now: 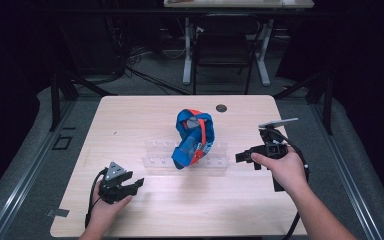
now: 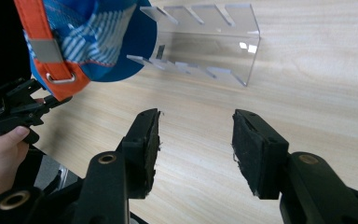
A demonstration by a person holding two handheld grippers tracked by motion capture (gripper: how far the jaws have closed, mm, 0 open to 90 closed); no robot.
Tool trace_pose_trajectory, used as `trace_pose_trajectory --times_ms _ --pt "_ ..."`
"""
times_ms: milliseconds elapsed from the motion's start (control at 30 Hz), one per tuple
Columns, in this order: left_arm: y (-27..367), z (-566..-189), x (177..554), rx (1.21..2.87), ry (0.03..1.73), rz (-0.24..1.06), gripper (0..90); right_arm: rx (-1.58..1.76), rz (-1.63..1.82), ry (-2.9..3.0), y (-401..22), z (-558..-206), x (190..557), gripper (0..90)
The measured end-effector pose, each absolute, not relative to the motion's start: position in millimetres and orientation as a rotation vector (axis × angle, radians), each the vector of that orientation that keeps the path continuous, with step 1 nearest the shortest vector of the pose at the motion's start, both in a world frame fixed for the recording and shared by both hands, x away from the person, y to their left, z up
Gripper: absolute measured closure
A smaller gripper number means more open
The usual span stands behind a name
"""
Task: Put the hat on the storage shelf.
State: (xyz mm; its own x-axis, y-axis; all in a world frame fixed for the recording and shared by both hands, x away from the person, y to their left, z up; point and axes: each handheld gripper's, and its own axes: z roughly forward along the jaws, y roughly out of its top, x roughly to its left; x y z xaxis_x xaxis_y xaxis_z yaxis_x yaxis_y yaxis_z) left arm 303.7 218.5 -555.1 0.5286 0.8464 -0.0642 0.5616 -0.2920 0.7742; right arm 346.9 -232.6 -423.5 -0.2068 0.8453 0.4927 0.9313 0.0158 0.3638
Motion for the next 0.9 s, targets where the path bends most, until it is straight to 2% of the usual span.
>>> trace_pose_trajectory --times_ms 900 --pt "217 -556 304 1.996 1.142 0.461 45.8 -1.907 -1.071 -2.184 -235 -496 296 50.3"
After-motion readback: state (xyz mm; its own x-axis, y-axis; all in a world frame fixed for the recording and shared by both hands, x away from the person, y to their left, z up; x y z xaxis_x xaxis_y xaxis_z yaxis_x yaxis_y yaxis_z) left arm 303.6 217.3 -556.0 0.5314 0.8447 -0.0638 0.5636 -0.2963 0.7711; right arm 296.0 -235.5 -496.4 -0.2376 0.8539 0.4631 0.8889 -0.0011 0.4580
